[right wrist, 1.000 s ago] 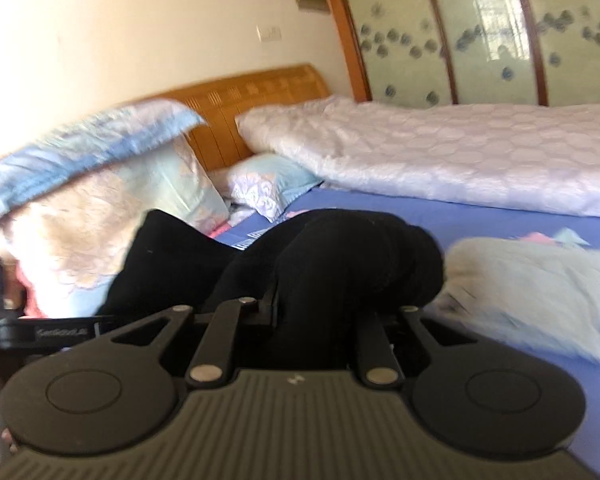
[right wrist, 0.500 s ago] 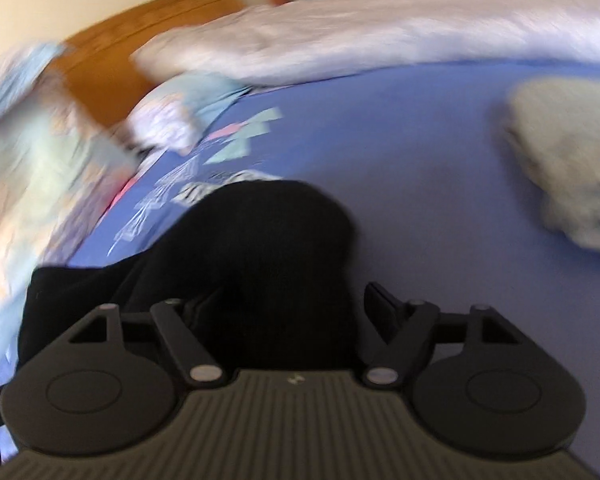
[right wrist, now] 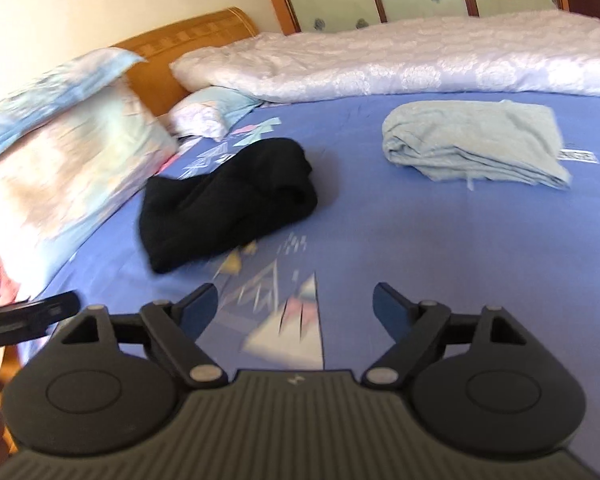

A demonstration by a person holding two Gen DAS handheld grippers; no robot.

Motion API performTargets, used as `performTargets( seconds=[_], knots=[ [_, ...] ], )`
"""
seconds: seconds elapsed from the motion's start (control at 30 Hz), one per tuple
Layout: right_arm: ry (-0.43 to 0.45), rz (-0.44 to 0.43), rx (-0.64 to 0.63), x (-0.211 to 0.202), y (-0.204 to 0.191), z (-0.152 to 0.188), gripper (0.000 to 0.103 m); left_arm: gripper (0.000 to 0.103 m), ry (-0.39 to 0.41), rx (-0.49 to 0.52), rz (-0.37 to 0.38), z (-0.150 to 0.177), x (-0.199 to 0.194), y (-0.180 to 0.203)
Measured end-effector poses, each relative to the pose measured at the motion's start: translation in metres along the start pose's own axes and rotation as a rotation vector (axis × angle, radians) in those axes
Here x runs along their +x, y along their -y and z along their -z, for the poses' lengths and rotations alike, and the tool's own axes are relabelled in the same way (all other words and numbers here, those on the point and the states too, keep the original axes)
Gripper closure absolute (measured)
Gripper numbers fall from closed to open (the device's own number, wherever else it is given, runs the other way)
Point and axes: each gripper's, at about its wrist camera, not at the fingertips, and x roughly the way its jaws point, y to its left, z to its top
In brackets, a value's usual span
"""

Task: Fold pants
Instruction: 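Carry the folded pants with both grippers toward the pillows and set down, then open both grippers and pull them back from the pants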

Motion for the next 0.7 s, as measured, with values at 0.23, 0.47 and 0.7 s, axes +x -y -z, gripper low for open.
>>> performTargets(
  seconds=[0.23,0.47,0.7],
  knots=[
    [-0.04,0.023,0.073,-0.06,0.002,0.055,0.006,0.0,-0.036,0.067,0.01,0.039,-0.053,0.029],
    [-0.052,0.047,0.191,-0.092,0.018,0.089,0.006,0.0,-0.036,0.121,-0.005,0.064,-0.079,0.052],
    [0.027,0.042,0.136,-0.103,0.007,0.087,0.0,0.0,-0.015,0.184,-0.006,0.068,-0.087,0.068]
  ],
)
